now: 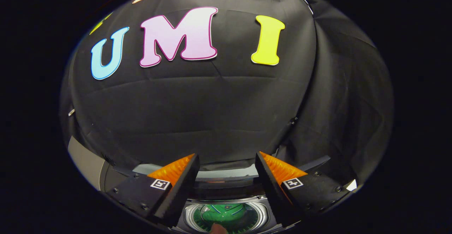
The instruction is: Put the clothes into the washing machine and then close the washing machine lid.
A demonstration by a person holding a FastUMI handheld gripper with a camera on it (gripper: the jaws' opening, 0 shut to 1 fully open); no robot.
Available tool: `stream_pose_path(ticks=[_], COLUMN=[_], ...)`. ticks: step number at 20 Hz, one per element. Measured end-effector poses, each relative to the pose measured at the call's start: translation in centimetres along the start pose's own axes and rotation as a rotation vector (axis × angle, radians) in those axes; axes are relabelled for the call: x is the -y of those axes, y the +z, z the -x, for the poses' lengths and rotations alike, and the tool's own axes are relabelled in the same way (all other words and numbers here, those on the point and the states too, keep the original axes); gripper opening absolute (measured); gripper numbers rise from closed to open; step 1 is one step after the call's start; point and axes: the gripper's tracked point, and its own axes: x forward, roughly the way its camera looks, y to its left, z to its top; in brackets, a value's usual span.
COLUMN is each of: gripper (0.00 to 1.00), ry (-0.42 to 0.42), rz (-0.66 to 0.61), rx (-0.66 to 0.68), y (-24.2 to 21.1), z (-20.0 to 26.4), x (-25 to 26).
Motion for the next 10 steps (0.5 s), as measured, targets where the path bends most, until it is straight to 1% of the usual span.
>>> stream_pose_path(ticks=[5,7,10], gripper=[1.0,1.0,0.99], ry=[0.007,0.009,0.031], rz=[-0.01,-0.007,-0.011], rx=[0.045,0.046,0.059], y=[-1.5,-2.8,-4.2], z=[3.0,4.2,6.0], x=[0.3,0.4,0.5])
